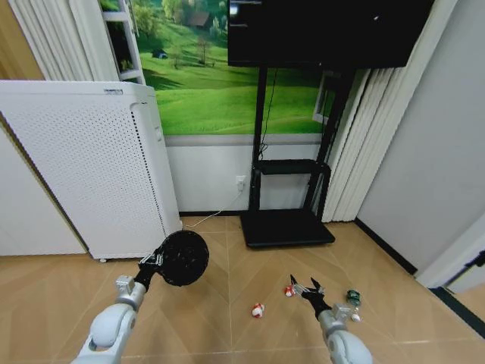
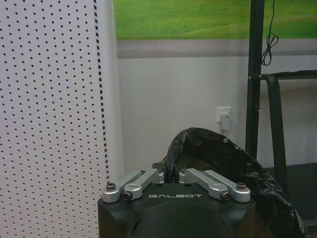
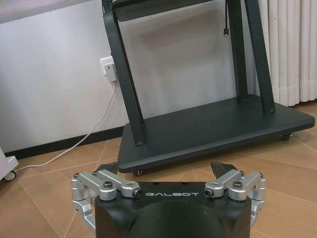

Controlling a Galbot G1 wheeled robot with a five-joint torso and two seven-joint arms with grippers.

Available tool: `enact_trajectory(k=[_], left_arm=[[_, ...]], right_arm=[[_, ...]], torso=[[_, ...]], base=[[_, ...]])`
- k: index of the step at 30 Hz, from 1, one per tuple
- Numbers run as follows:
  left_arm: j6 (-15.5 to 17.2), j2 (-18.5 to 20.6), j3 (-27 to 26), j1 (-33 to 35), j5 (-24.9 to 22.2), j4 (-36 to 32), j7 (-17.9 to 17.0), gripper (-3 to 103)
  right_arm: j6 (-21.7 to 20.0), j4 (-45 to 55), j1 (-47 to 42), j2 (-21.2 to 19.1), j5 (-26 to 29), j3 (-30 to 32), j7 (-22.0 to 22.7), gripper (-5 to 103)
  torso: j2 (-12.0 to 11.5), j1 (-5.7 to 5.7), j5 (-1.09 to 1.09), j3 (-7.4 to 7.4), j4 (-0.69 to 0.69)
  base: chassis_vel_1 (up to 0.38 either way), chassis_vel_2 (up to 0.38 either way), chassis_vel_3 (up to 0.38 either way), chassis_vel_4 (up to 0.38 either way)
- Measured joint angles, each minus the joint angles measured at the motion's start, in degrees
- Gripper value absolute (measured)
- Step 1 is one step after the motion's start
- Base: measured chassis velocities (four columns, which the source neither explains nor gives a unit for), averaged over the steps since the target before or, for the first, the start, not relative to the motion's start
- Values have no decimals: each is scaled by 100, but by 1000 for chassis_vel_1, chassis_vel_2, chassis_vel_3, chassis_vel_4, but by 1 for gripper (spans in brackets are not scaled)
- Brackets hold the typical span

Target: Pick up the trash bin and place the garbage on the floor into it.

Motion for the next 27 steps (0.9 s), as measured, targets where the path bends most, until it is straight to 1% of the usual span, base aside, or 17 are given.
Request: enact_trajectory(k=[15, 27], left_arm=[[-66, -72, -85, 39, 23, 87, 55, 8], [-85, -97, -101, 70, 30, 104, 81, 8]], right_arm=[[83, -103, 65, 53, -108, -66, -9, 100], [-11, -62, 3, 32, -63, -55, -85, 100]], torso=[[0, 0, -1, 0, 0], [0, 0, -1, 0, 1]], base=[[-58, 60, 65, -58], [0, 0, 0, 0]])
